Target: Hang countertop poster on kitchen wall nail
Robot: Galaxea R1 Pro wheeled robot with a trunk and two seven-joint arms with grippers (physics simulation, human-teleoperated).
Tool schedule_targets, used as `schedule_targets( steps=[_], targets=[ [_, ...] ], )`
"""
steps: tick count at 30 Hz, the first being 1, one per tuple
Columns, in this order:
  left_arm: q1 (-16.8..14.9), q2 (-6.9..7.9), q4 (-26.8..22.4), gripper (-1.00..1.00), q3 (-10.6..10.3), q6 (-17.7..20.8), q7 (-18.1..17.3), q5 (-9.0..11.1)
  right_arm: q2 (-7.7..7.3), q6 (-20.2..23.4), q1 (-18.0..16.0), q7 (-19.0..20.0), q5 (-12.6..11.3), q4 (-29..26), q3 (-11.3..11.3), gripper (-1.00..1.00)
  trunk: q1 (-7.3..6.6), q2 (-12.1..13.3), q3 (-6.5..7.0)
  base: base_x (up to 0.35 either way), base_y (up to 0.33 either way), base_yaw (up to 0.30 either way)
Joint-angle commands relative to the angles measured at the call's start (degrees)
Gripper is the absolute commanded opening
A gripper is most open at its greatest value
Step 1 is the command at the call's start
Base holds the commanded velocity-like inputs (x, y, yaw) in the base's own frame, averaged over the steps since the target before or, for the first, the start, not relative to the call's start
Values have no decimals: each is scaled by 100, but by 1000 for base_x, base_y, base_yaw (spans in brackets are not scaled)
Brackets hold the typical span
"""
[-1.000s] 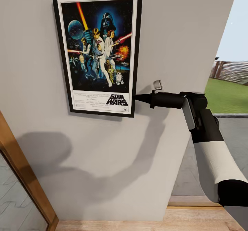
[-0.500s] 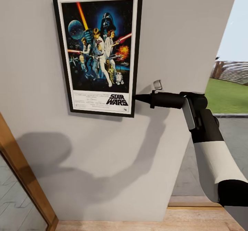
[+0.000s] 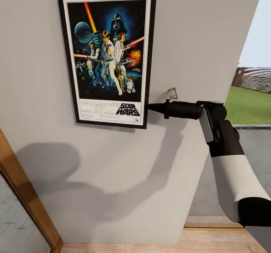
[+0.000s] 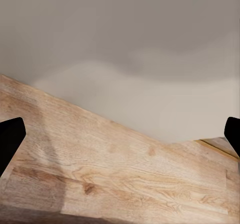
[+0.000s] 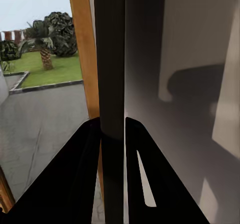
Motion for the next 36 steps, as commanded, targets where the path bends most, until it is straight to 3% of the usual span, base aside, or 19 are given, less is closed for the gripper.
schedule_targets(
  steps=[1,36],
  targets=[
    [-6,1,5,100,-48,-39,-10,34,-6,32,-6,3,2,5,9,-100,4,-13,-14,0,0,0],
    [-6,1,5,100,-48,-39,-10,37,-6,32,11,4,2,5,9,-100,4,-13,-14,0,0,0]
  ],
)
